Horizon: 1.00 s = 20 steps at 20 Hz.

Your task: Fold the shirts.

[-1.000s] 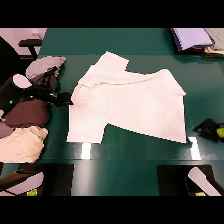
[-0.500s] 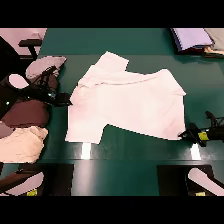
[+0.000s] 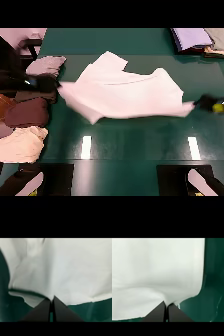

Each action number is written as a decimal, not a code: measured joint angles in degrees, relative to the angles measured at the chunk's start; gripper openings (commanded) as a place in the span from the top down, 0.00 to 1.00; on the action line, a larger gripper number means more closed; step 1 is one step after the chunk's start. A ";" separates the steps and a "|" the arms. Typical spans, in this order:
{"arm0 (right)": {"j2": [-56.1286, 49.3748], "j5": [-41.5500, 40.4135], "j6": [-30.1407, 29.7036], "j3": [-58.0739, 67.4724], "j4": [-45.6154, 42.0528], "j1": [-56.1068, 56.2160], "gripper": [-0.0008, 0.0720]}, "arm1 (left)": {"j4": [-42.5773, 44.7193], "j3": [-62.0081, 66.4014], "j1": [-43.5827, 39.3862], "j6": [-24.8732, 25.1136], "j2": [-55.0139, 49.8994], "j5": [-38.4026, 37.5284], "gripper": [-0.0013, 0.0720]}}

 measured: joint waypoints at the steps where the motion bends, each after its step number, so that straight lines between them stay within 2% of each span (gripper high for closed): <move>1: 0.76 1.18 0.26 5.81 -0.11 0.68 0.97 | -0.04 4.42 -0.02 -0.42 1.75 -0.22 0.95; 7: 2.71 7.34 2.12 42.38 -1.20 1.03 0.97 | -0.15 35.34 0.02 -3.61 6.43 -0.35 0.95; 12: 2.97 11.30 4.33 60.57 -5.92 -1.36 0.97 | -0.13 51.89 0.00 -6.64 7.15 1.22 0.95; 16: 2.99 13.05 5.38 62.47 -7.30 -1.99 0.97 | 5.07 51.58 0.00 -9.22 6.73 1.09 0.95; 20: 0.48 15.21 6.51 57.05 -8.00 -1.64 0.97 | 11.41 39.63 0.00 -11.30 3.69 -2.36 0.95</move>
